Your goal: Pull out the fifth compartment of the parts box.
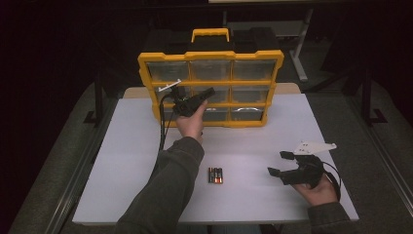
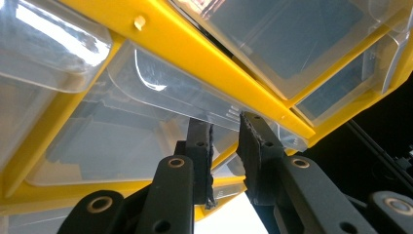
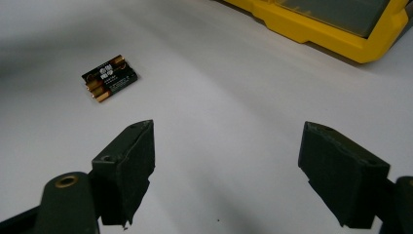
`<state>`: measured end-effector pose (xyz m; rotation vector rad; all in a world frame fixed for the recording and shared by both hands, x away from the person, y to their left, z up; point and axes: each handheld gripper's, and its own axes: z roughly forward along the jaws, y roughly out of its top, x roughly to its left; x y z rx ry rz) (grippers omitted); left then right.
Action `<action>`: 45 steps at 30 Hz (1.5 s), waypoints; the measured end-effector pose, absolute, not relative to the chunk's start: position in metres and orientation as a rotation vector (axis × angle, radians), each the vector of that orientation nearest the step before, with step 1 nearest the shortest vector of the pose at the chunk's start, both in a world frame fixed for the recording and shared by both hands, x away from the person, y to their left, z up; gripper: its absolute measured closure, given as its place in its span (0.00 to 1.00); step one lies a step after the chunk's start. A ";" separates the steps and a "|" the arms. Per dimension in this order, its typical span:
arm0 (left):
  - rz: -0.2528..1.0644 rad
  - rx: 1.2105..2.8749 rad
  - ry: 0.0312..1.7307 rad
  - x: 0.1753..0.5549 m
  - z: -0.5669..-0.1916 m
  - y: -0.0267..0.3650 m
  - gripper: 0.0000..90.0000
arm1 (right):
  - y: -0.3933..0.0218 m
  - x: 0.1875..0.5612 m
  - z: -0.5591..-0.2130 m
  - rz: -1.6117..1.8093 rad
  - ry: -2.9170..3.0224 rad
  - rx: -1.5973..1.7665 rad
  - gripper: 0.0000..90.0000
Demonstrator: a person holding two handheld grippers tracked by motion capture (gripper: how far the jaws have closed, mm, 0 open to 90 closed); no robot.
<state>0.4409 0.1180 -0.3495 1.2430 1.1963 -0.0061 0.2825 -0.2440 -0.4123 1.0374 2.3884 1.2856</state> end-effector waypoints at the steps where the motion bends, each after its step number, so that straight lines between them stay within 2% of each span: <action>1: -0.006 1.243 1.196 0.441 -0.349 0.118 0.83 | -0.244 0.282 -0.412 1.286 2.388 1.037 0.22; 10: 0.013 1.154 1.225 0.436 -0.353 0.112 0.83 | -0.239 0.285 -0.414 1.270 2.413 1.030 0.23; 20: -0.055 1.100 1.238 0.434 -0.356 0.114 0.85 | -0.240 0.287 -0.415 1.274 2.411 1.025 0.23; 45: -0.103 1.130 1.194 0.422 -0.357 0.119 0.88 | -0.236 0.287 -0.417 1.239 2.435 1.015 0.21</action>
